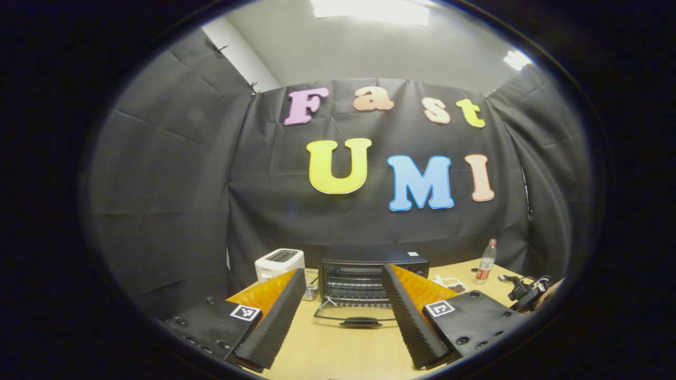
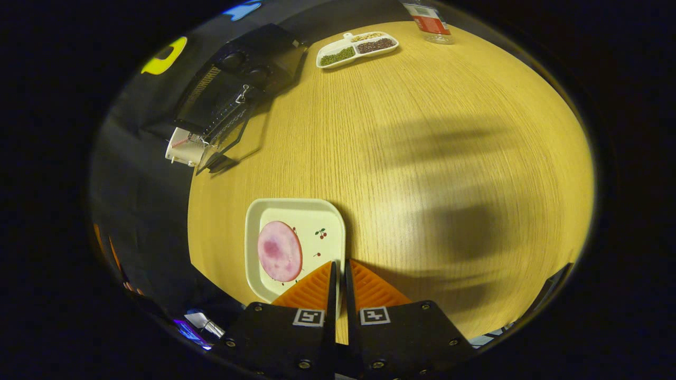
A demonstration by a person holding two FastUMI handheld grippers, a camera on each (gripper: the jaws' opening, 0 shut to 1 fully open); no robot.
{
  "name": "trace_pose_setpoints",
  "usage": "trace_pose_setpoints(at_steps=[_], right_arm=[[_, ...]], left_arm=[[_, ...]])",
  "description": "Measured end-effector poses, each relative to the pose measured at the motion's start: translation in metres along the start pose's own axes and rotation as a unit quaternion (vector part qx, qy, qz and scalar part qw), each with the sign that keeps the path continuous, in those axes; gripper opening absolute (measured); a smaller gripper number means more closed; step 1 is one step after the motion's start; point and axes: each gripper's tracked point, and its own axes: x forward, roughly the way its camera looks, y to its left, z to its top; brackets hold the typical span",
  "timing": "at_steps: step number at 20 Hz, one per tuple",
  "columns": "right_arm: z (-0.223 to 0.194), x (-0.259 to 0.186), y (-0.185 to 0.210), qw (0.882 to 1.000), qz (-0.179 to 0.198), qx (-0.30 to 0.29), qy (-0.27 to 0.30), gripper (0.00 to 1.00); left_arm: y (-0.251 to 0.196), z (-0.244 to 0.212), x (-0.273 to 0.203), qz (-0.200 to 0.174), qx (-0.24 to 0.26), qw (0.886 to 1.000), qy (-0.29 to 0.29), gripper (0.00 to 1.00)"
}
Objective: Open the electric oven with the left hand, put the food in, and close the electric oven.
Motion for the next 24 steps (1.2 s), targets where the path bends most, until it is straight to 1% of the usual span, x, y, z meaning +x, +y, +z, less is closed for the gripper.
trace_pose_setpoints(at_steps=[1,2,3,4,6,9,13,18,19,20,21,23,24], right_arm=[[0.001,0.0,-0.002,1.0,-0.004,0.011,-0.005,0.11],[0.003,-0.004,-0.003,1.0,0.0,0.012,0.002,0.02],[0.005,0.002,-0.003,1.0,0.0,0.014,-0.005,0.01],[0.002,-0.004,-0.002,1.0,0.001,0.013,-0.006,0.01],[0.001,-0.002,-0.002,1.0,0.0,0.019,-0.009,0.01],[0.003,-0.007,0.0,0.999,0.019,0.041,-0.013,0.0],[0.011,-0.022,0.003,0.996,0.043,0.065,-0.034,0.0],[0.031,-0.025,0.041,0.991,0.075,0.093,-0.056,0.0],[0.036,-0.026,0.049,0.99,0.078,0.101,-0.063,0.0],[0.042,-0.026,0.057,0.988,0.079,0.11,-0.071,0.0],[0.049,-0.026,0.065,0.986,0.082,0.119,-0.078,0.0],[0.063,-0.027,0.081,0.982,0.088,0.137,-0.095,0.0],[0.069,-0.027,0.09,0.98,0.091,0.145,-0.103,0.0]], left_arm=[[0.002,-0.001,0.001,0.003,0.0,1.0,0.002,1.0],[0.006,-0.001,0.001,0.006,0.0,1.0,0.002,1.0],[0.008,-0.001,0.001,0.008,-0.002,1.0,0.002,1.0],[0.009,0.0,0.001,0.009,-0.004,1.0,0.001,1.0],[0.01,0.001,0.001,0.011,-0.005,1.0,-0.002,1.0],[0.015,0.004,0.001,0.015,0.001,1.0,-0.007,1.0],[0.019,0.0,0.005,0.019,-0.002,1.0,-0.003,1.0],[0.023,-0.005,0.015,0.019,-0.011,1.0,0.0,1.0],[0.024,-0.006,0.017,0.02,-0.012,1.0,-0.001,0.97],[0.026,-0.006,0.021,0.02,-0.013,1.0,-0.001,0.97],[0.029,-0.007,0.022,0.021,-0.013,1.0,0.0,1.0],[0.034,-0.008,0.028,0.022,-0.014,1.0,0.0,1.0],[0.037,-0.008,0.03,0.023,-0.014,1.0,0.0,0.97]])
